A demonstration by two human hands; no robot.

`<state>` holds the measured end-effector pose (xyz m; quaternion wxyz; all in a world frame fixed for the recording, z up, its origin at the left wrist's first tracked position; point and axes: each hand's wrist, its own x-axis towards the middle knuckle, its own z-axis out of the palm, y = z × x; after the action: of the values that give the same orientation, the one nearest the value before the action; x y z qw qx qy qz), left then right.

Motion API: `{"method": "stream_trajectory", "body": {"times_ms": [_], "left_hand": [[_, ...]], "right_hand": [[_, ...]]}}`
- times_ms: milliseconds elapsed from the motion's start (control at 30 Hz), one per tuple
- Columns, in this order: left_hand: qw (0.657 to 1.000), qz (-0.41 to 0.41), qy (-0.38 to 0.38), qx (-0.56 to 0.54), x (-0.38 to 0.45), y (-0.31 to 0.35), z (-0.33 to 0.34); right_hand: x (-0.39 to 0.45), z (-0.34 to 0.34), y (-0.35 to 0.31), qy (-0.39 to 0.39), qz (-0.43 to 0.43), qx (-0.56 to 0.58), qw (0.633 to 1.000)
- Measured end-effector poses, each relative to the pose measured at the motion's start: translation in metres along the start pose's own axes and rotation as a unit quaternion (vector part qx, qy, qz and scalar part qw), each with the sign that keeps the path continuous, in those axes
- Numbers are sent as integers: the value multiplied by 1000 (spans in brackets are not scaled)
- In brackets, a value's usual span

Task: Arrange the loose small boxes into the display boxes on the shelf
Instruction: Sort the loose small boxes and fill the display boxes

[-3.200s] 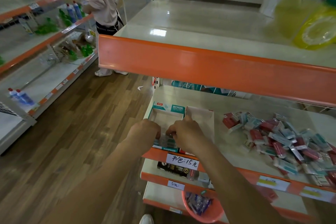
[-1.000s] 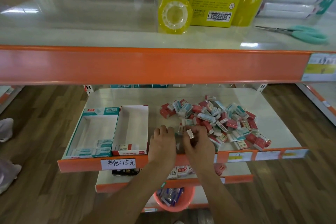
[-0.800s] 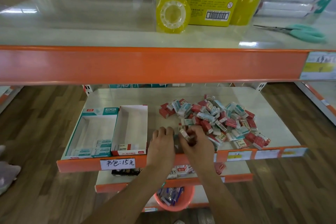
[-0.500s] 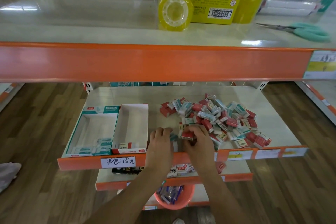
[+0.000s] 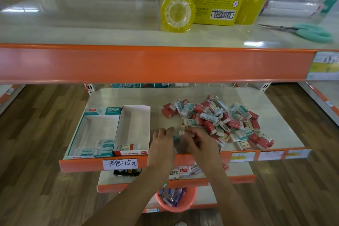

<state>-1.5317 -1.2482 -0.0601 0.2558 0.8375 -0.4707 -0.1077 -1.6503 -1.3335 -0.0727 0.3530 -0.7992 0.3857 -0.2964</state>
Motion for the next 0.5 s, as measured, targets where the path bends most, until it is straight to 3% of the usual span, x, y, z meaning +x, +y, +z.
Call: {"method": "stream_trajectory", "body": {"times_ms": [267, 500], "left_hand": [[999, 31, 23, 25, -4, 2, -8], [996, 76, 39, -21, -4, -1, -19]], "right_hand": [[6, -6, 4, -12, 29, 86, 996], [5, -13, 4, -14, 67, 148, 987]]}}
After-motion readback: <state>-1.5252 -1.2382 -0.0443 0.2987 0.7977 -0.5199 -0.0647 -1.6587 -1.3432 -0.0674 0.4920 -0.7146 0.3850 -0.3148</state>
